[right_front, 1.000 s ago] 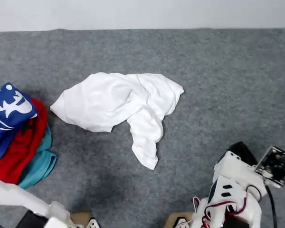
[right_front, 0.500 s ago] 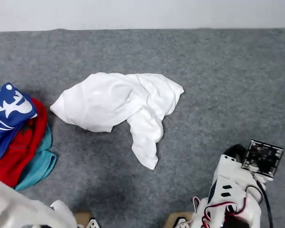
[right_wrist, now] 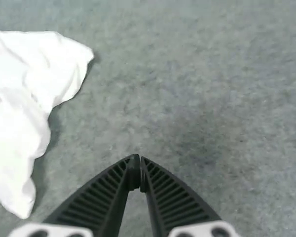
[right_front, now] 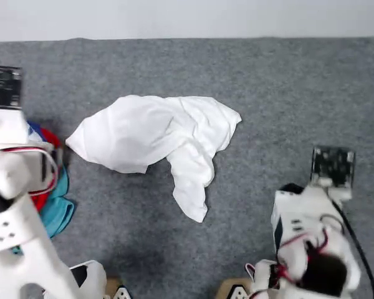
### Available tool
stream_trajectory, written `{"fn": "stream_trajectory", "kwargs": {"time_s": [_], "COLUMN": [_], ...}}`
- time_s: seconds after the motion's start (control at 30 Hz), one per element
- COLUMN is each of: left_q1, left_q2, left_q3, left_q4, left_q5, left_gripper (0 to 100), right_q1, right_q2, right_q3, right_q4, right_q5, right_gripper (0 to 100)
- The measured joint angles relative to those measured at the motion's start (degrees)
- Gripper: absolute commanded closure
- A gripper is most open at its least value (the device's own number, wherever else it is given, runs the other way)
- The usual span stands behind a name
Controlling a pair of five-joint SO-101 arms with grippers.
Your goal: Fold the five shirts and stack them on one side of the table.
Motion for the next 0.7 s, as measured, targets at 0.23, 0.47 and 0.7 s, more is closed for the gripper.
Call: {"fn": "stream_trajectory", "kwargs": {"time_s": [0.23, 0.47, 0.7], "left_q1": [8.35, 9.76, 9.76], "left_q2": [0.00, 0.00, 0.00], "left_q3": [10.37, 18.46, 18.81], "left_q4": [0.00, -3.52, -4.04], "left_q5": [0.00, 0.00, 0.00], "left_gripper": [95, 98, 95], "right_q1": [-3.87, -11.69, -21.54], "right_q2": [13.19, 23.12, 34.46], "right_q3": [-3.34, -3.34, -3.34], "right_q4": [-0.79, -3.43, -4.22], "right_q5": [0.09, 9.76, 14.95], "right_gripper": [98.8, 98.9, 93.6]}}
